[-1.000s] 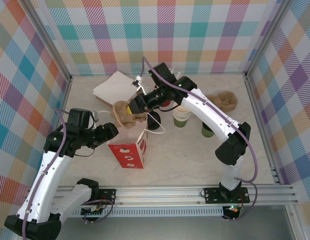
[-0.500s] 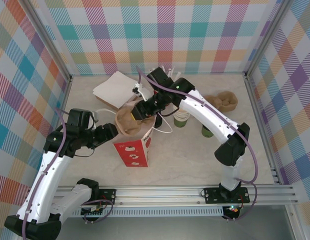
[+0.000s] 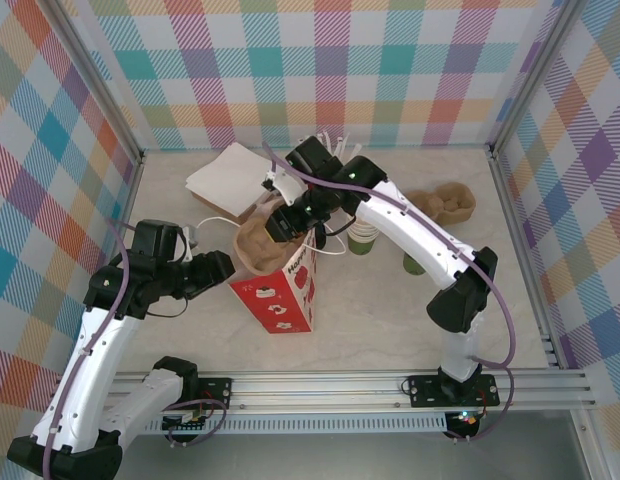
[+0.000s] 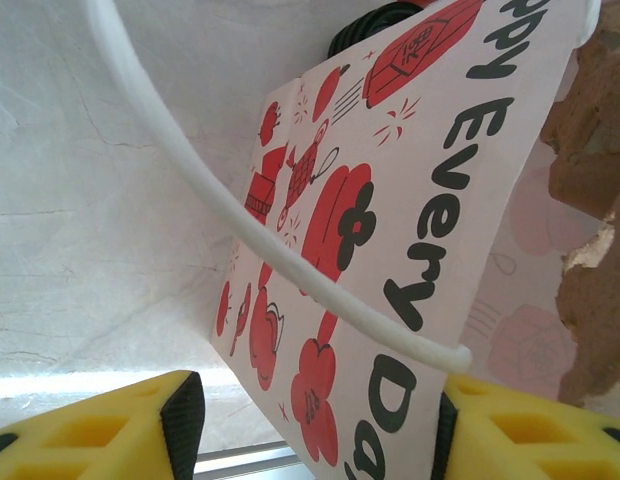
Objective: Pack the takeout coffee
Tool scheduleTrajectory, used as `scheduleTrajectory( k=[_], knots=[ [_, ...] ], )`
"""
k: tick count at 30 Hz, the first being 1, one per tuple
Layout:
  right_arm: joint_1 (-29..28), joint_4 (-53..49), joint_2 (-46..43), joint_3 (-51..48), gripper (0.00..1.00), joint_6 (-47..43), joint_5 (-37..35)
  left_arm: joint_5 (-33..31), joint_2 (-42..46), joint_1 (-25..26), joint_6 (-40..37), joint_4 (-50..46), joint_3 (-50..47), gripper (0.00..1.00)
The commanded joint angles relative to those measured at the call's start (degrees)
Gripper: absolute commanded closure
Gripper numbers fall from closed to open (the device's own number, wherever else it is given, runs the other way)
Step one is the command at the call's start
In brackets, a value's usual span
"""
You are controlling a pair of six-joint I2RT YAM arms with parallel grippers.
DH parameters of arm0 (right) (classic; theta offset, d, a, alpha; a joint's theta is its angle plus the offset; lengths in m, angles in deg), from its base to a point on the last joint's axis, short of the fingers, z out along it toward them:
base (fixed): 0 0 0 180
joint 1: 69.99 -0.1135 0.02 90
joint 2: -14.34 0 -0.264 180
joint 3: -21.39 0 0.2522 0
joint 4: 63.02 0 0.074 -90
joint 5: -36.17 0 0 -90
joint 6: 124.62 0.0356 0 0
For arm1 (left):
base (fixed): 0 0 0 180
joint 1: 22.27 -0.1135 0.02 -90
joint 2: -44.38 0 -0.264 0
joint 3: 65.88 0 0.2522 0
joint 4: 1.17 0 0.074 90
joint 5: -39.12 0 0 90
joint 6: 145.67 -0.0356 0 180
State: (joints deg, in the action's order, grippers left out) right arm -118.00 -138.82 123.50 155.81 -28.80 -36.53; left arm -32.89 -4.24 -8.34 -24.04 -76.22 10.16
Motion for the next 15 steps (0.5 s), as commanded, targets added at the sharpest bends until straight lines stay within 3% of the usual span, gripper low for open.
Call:
scheduleTrajectory(
  k=[1, 9, 15],
  knots=[
    [-0.5, -2.1, 1.2, 1.6, 0.67, -2.2, -3.2, 1.4, 0.5, -0.6, -1.1, -0.2, 0.0, 0.45],
    [-1.7, -3.5, 0.3, 0.3, 0.67, -5.0, -6.4, 1.3, 0.3, -0.6, -1.0, 1.7, 0.4, 0.6],
    [-2.1, -4.4, -0.4, -0.1, 0.67, -6.0, -4.7, 1.9, -0.6, -0.6, -1.5, 3.3, 1.8, 0.72]
  ],
)
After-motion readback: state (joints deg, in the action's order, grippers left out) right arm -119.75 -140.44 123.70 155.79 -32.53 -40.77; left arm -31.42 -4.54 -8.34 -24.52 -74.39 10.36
